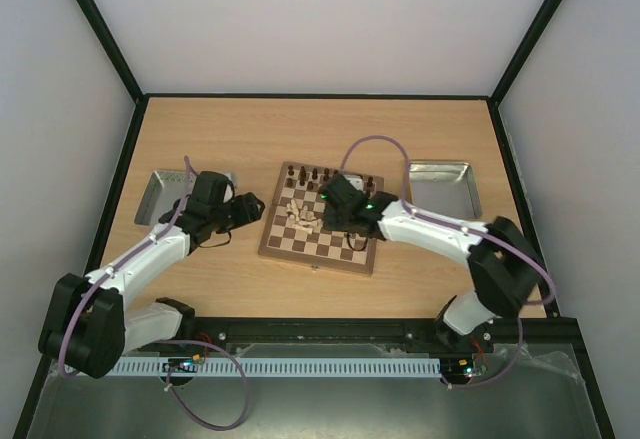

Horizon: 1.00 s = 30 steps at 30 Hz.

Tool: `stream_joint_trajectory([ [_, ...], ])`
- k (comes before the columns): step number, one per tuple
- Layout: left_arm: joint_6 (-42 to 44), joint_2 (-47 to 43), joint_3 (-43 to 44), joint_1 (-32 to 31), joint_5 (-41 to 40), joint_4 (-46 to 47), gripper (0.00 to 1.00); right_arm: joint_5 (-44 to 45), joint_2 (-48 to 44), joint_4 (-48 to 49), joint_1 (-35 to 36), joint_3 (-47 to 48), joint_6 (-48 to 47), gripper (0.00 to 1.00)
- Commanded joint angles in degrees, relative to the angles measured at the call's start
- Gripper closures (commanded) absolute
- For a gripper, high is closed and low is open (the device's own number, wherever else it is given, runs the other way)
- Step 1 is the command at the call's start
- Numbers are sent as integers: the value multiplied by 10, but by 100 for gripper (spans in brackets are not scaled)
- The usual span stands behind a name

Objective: Set up the chess pieces on the board
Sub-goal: Pick up the chess piece from the chessboard.

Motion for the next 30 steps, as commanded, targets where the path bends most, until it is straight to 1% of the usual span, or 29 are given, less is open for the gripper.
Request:
stream_joint_trajectory([
  [1,-6,-19,0,-2,-23,-17,28,27,74,-10,33,65,-11,64],
  [3,-7,-21,-4,-2,-20,-19,28,27,101,-8,41,85,-7,68],
  [10,-4,-29,-14,-3,-18,-20,28,40,143,-9,46,110,0,70],
  [15,1,-29,-14,-2,-20,-22,28,37,155,-11,46,112,1,80],
  [18,1,-28,-14,-2,-21,-21,28,40,162,-14,46,114,0,84],
  [21,1,-27,-13,-3,-21,-21,28,52,159,-19,46,115,1,91],
  [23,1,-27,-12,-2,-20,-20,28,62,151,-21,46,115,2,94],
  [30,3,-29,-12,-2,-18,-20,28,99,98,-28,46,109,10,94],
])
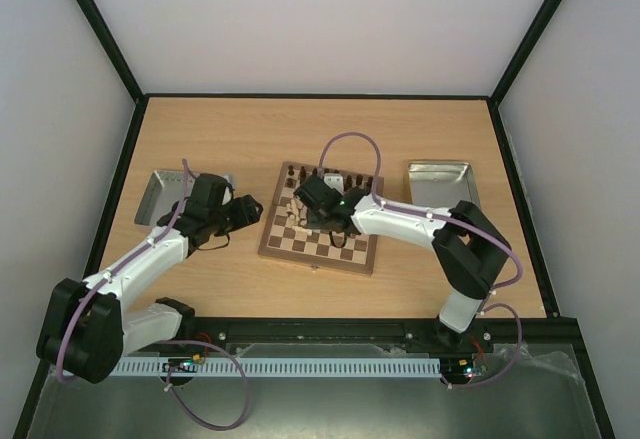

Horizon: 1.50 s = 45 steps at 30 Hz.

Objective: Set up the chess pieces on the board
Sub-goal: Pick up the chess piece from the chessboard, then place the chess piece on the chessboard.

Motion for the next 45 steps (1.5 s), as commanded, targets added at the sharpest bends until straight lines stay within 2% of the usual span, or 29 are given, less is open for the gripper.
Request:
stream_joint_trajectory([
  [1,5,-8,-4,-2,-5,-6,28,49,-54,-22,2,6,11,94],
  [14,1,-1,-5,-3,17,5,28,-4,-113,37,2,-62,12,94],
  [18,0,1,-4,-2,21,8,28,28,-143,16,2,-85,37,95],
  [25,0,9,-1,-3,27,18,28,103,-254,-55,2,-165,95,95],
  [30,-2,18,0,-3,35,28,28,107,-303,-65,2,-222,118,94],
  [45,-4,15,-4,-4,32,22,28,39,-267,10,2,-277,109,94],
])
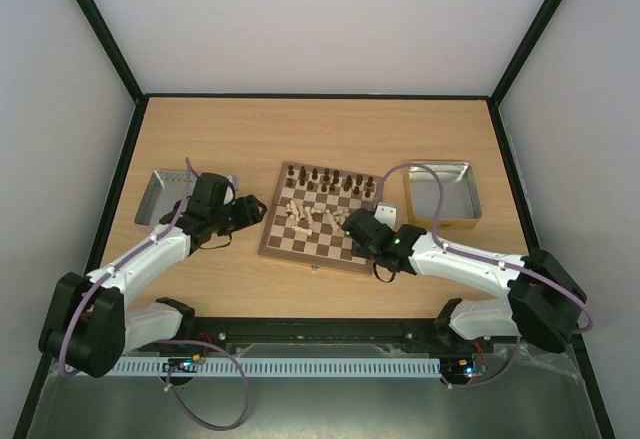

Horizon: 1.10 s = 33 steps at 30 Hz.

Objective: Set up the chess pieces on the board
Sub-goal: Place the chess piece on the chessboard, then pick up the chess piece from the chessboard.

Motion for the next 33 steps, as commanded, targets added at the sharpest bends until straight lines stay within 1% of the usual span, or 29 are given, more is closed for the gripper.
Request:
stream_joint_trajectory([
  [1,-3,-2,-4,-4,0,3,28,-11,15,32,2,-13,4,94],
  [9,-2,-1,-5,-4,0,4,28,-10,36,47,2,-14,-3,93],
  [13,-1,-1,-5,-4,-1,3,28,-3,42,45,2,-11,-5,90],
  [14,-1,-2,-5,-4,-1,3,28,-2,42,43,2,-9,-6,88],
  [20,-1,-3,-5,-4,-1,2,28,4,26,14,2,16,-8,73],
  [24,0,-7,-4,-4,-4,1,28,14,11,0,2,44,-14,68],
  [29,1,-9,-4,-4,-5,0,28,15,35,-11,2,82,-25,68],
  [30,1,-9,-4,-4,-6,0,28,13,45,-12,2,87,-25,69],
  [33,2,-10,-4,-4,-7,-2,28,4,74,-11,2,98,-25,79],
])
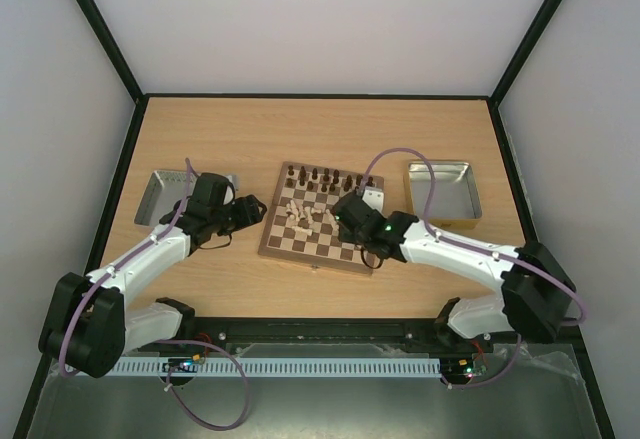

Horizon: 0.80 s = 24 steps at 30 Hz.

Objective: Set up the chess pieces on the board
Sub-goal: Pick up the chess piece from the chessboard.

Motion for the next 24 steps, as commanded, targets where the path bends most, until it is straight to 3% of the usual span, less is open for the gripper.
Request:
stream_joint_trajectory([
  [1,1,-10,-4,-4,-6,-3,28,10,47,-27,2,23,0,82],
  [8,3,-10,-4,-4,-9,-6,28,-4,90,-23,2,35,-12,89],
  [16,2,-3,-1,-4,-7,-2,28,-4,111,-15,2,41,-25,79],
  [24,4,0,4,-4,-6,-2,28,9,137,-11,2,52,-30,80],
])
